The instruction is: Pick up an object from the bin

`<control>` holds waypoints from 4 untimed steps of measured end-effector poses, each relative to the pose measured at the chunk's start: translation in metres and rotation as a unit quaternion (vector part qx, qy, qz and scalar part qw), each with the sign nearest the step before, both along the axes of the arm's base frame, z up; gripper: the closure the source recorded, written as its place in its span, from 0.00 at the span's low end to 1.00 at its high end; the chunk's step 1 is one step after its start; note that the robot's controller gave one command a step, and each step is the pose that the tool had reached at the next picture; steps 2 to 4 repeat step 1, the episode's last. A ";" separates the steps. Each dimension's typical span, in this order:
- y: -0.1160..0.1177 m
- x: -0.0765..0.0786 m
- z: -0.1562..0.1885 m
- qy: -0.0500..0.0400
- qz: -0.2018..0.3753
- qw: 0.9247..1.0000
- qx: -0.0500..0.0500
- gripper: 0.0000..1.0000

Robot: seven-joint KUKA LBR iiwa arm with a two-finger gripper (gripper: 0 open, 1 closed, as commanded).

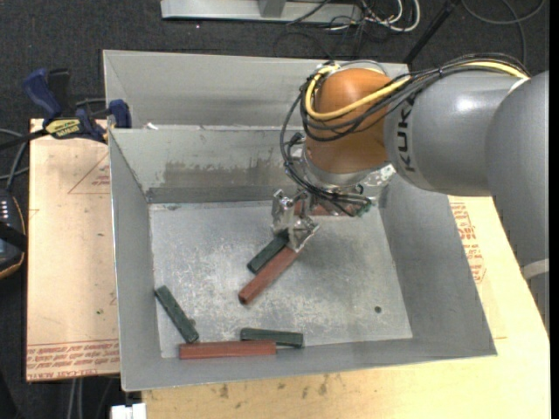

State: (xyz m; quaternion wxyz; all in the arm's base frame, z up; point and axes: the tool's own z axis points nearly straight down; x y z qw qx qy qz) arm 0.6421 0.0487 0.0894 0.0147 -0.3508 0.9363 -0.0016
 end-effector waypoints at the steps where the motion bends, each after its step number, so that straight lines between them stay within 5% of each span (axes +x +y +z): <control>1: 0.000 -0.002 0.007 0.005 0.001 1.000 -0.001 1.00; 4: 0.000 -0.002 0.007 0.005 0.001 1.000 -0.001 1.00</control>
Offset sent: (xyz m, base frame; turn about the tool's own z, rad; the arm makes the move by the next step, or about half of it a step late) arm -0.0002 -0.0001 0.0008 0.0002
